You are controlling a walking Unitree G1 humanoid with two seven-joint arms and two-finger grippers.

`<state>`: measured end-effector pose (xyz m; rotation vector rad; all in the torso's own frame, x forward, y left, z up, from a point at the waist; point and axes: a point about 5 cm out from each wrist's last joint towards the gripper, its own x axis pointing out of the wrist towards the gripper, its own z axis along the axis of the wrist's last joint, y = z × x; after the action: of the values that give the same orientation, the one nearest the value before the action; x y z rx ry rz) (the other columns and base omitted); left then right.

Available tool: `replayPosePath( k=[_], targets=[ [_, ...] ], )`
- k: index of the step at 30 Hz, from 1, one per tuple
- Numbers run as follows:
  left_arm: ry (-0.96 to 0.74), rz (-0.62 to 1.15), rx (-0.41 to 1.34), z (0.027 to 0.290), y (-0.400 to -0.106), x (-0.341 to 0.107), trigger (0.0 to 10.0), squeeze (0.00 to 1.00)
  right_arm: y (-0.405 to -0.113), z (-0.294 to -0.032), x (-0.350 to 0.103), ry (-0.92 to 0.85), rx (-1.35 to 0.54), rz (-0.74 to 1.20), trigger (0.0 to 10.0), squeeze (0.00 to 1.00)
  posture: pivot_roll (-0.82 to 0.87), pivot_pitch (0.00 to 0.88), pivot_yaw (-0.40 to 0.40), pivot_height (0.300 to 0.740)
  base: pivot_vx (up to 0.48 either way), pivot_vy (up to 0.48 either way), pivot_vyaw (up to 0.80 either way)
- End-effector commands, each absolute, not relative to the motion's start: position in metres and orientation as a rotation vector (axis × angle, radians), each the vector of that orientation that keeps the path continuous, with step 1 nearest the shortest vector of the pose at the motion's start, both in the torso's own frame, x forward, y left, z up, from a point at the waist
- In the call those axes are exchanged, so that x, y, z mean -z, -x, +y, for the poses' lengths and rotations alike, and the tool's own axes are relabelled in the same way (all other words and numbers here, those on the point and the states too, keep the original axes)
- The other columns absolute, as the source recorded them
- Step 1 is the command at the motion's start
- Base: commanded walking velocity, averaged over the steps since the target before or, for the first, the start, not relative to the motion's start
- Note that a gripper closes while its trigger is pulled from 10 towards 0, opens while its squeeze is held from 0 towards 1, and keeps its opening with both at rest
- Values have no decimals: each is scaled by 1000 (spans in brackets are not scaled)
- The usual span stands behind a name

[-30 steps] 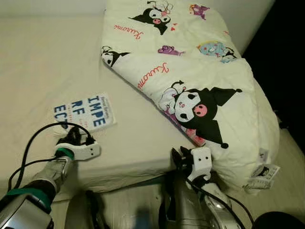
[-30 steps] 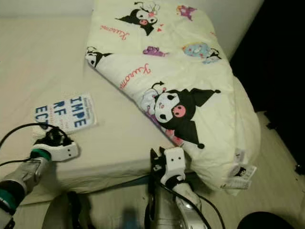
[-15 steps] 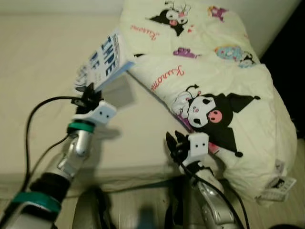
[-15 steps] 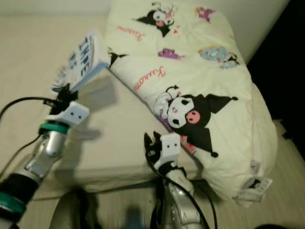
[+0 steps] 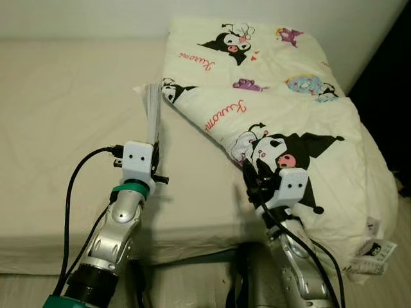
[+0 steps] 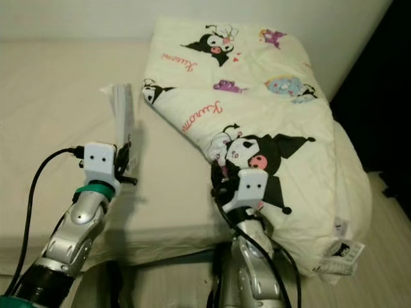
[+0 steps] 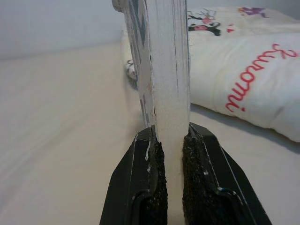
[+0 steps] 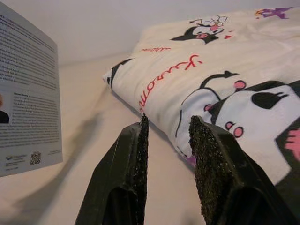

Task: Clean up the room

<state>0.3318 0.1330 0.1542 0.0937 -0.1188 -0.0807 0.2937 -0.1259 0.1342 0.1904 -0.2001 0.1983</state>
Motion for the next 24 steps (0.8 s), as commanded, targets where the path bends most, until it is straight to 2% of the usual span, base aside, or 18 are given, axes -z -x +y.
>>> replayPosePath(
  k=[1, 5, 24],
  targets=[
    [-52, -112, 88, 136, -331, -159, 10000, 0, -293, -127, -128, -181, -193, -175, 10000, 0, -77, 38, 68, 599, 0, 0, 0],
    [-53, -37, 74, 143, -329, -154, 10000, 0, -294, -124, -125, -177, -199, -157, 10000, 0, -75, 37, 66, 618, 0, 0, 0],
    [-96, 23, 51, 151, -330, -145, 10000, 0, -295, -121, -120, -173, -208, -138, 10000, 0, -71, 38, 66, 695, 0, 0, 0]
  ],
)
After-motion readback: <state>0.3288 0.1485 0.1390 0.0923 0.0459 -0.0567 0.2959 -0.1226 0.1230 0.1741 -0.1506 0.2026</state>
